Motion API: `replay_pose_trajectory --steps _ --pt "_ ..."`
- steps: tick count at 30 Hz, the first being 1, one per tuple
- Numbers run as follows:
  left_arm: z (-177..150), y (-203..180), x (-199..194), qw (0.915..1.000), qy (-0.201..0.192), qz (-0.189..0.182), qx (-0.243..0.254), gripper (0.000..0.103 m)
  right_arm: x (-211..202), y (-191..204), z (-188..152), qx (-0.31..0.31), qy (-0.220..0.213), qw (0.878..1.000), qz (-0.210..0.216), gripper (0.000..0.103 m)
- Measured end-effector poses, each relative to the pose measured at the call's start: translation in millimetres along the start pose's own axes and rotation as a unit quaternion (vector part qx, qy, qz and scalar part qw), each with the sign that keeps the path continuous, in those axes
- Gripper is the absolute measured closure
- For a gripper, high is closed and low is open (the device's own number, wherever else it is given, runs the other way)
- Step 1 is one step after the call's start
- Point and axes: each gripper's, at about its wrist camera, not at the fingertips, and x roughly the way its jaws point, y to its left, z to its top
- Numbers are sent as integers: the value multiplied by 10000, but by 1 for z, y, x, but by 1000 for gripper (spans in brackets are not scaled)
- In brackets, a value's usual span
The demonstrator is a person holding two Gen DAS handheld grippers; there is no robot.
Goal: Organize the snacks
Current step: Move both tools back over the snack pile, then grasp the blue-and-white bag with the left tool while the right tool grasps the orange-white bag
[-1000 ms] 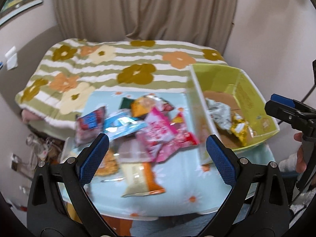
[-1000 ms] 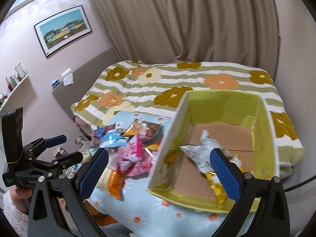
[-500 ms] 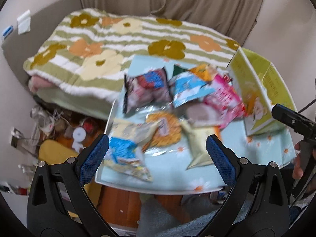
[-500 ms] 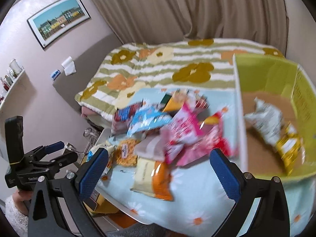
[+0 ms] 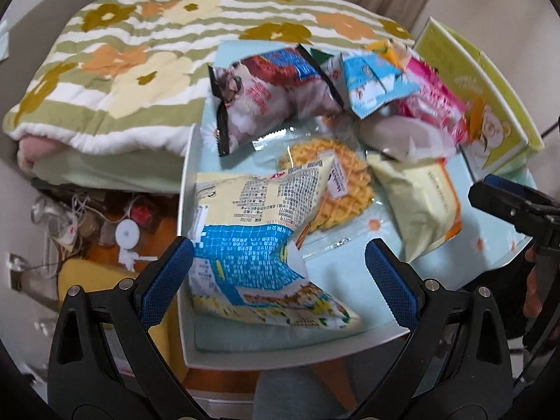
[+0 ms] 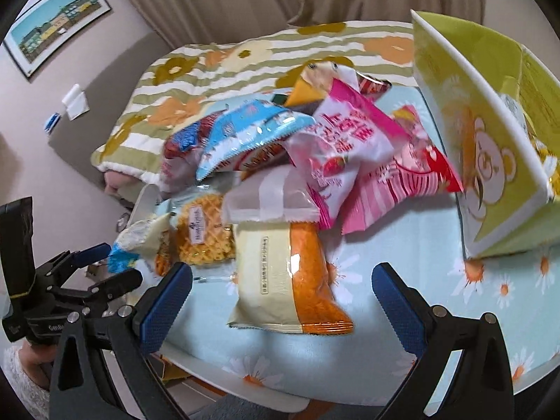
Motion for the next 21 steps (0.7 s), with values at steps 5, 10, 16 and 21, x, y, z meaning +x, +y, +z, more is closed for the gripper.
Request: replay_pose_trajectory --steps 5,10,16,21 --pt "1 -9 7 9992 -85 162 352 5 10 -2 -4 70 77 9999 -117 1" --pt "2 -17 8 9989 -114 95 443 5 18 -3 -6 26 178 9998 -100 1" --pt "8 -11 19 9990 17 316 312 5 33 0 0 -41 255 9997 16 1" --pt "9 -5 39 9984 318 405 227 21 43 4 4 -129 319 9993 111 1"
